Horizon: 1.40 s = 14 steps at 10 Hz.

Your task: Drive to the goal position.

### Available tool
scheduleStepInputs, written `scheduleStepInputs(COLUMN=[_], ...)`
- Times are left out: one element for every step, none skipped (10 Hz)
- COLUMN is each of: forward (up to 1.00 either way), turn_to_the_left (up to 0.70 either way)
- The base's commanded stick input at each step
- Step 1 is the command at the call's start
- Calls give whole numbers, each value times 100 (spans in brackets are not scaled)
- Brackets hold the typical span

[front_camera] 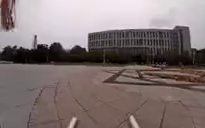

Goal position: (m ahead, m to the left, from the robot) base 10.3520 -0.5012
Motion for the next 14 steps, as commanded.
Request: scheduleStepInputs(forward=[100,100,100,100,100,100,100,100,100,100,100,100,100,100], turn_to_the_left=[0,0,0,0,13,2,0,0,0,0,0,0,0,0])
